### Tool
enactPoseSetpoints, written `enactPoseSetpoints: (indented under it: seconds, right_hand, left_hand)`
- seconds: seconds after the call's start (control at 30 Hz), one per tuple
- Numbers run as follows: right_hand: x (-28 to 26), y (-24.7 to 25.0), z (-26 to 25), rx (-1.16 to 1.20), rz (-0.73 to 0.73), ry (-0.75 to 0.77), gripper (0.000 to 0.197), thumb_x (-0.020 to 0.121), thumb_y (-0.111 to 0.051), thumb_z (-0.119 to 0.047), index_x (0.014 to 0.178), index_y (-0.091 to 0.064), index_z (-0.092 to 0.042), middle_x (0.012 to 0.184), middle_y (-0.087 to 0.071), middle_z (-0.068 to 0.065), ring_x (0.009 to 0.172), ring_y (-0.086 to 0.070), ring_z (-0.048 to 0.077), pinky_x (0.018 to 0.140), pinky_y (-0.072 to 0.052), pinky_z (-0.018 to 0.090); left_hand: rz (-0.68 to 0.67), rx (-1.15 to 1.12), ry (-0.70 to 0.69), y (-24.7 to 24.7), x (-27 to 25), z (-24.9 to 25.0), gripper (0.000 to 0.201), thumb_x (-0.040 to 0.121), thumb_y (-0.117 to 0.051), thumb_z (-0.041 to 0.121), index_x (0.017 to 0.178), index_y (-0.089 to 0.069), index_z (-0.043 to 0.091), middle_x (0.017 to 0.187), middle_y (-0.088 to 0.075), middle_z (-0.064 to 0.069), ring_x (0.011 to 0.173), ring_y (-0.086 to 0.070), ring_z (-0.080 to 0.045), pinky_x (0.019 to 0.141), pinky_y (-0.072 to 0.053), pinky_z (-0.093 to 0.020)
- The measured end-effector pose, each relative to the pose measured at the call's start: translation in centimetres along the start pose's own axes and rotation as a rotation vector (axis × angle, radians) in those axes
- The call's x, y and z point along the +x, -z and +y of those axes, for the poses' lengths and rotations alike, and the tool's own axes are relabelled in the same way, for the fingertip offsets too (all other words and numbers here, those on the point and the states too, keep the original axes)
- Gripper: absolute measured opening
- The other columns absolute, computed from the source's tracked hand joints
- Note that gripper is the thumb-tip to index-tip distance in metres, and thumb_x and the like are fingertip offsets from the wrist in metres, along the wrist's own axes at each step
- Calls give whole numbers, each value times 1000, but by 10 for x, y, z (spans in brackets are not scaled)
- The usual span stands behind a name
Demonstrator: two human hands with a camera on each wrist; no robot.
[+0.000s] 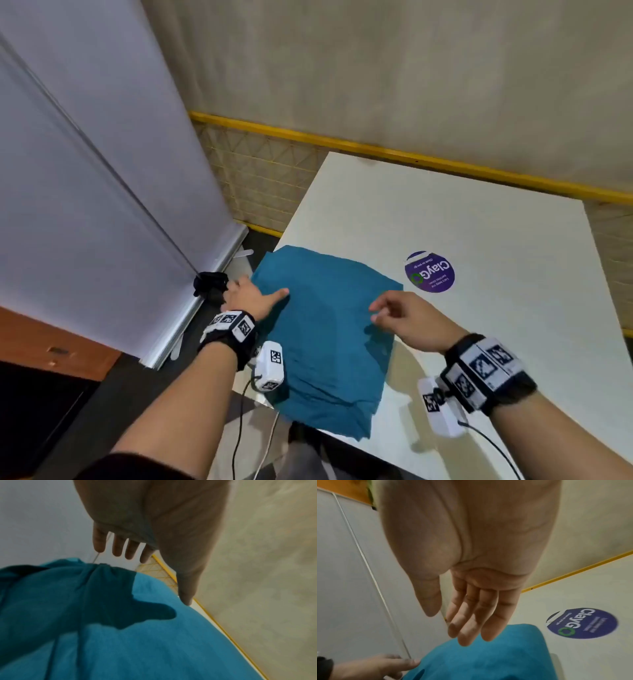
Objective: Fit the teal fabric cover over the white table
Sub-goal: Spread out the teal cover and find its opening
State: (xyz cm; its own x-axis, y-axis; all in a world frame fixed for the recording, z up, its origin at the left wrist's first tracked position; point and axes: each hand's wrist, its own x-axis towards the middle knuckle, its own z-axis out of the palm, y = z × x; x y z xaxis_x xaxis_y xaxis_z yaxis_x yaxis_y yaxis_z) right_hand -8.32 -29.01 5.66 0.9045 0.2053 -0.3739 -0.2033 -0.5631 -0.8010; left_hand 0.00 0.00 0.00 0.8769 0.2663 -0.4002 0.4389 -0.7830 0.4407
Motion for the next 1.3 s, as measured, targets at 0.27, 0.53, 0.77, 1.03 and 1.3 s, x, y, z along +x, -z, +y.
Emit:
enactPoseSetpoints:
  seconds: [0.27, 0.53, 0.77, 1.03, 1.3]
  right_hand:
    - [92, -52, -46, -1, 90, -160, 24, 88, -60, -36, 99, -58, -14, 85, -65, 5, 89, -68, 29, 80, -51, 37]
    - [121, -83, -99, 347, 88, -328, 54, 76, -63, -62, 87, -60, -9, 67, -64, 0, 61, -65, 13, 49, -50, 24]
    - [91, -44, -76, 350, 208, -269, 15, 80, -58, -1, 94, -66, 0, 84, -72, 11, 73, -62, 19, 76, -55, 40]
    - [27, -22, -64, 694, 458, -274, 23, 74, -41, -8, 85, -56, 4, 76, -57, 7, 71, -52, 20, 68, -44, 33]
    - [-113, 101, 41, 372, 788, -433, 22, 88, -44, -13, 95, -65, -11, 94, -72, 3, 90, -68, 19, 72, -51, 26]
  left_hand:
    - [-38, -37, -188, -7, 22, -7, 32, 90, -66, 44, 88, -54, 15, 95, -67, -13, 99, -65, -36, 78, -48, -37]
    - [-264, -291, -470, -12, -22, 28, 28, 86, -62, 10, 66, -43, 14, 58, -42, 1, 57, -42, -18, 55, -33, -34]
    - [-460, -497, -635, 11, -53, 41, 37, 86, -76, 24, 68, -44, 25, 57, -42, 16, 56, -38, -2, 56, -33, -15]
    - [-893, -92, -717, -11, -63, 57, 125, 56, -98, 33, 146, -12, 41, 150, -33, 9, 139, -35, -4, 124, -28, -32]
    - [-739, 141, -913, -81, -100, 86, 129, 49, -59, 91, 158, -16, 35, 166, -19, 5, 154, -17, -12, 127, -16, -47]
